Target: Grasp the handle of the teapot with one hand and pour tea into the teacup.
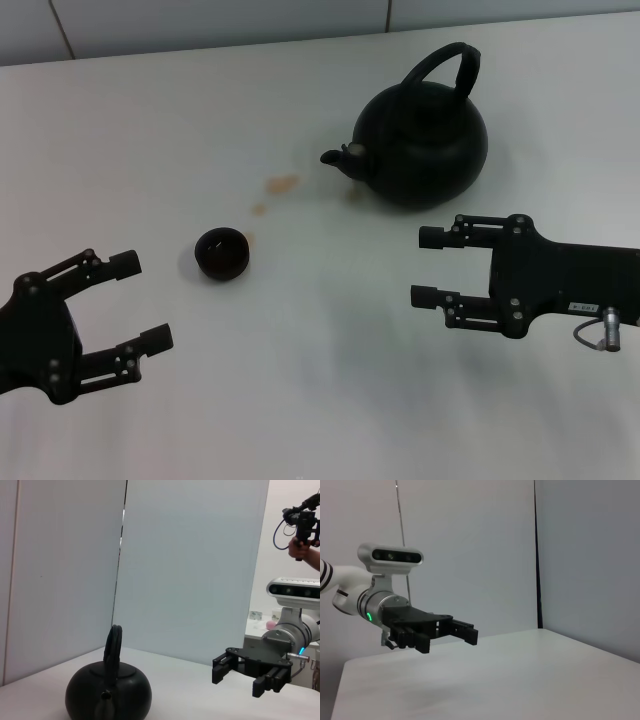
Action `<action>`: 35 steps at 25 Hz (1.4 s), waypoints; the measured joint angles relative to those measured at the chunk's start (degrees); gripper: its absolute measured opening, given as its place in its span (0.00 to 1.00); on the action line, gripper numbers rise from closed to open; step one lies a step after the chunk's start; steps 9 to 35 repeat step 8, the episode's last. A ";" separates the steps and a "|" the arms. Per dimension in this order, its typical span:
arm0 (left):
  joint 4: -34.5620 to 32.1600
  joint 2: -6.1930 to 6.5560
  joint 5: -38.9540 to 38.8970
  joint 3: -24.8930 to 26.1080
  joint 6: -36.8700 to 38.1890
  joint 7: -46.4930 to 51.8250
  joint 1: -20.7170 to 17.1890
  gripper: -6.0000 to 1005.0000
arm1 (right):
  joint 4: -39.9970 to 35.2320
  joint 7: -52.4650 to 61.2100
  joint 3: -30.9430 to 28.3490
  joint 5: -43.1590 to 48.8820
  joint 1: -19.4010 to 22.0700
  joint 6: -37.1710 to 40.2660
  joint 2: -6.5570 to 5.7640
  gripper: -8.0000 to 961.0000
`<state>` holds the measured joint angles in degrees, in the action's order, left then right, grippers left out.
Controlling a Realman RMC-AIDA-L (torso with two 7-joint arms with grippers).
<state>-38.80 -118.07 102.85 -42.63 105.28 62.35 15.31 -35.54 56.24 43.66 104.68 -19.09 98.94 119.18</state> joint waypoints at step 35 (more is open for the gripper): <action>0.87 -0.02 0.34 0.00 0.31 -0.04 -0.11 0.86 | 0.04 0.01 0.35 0.00 -0.10 -1.43 0.02 0.66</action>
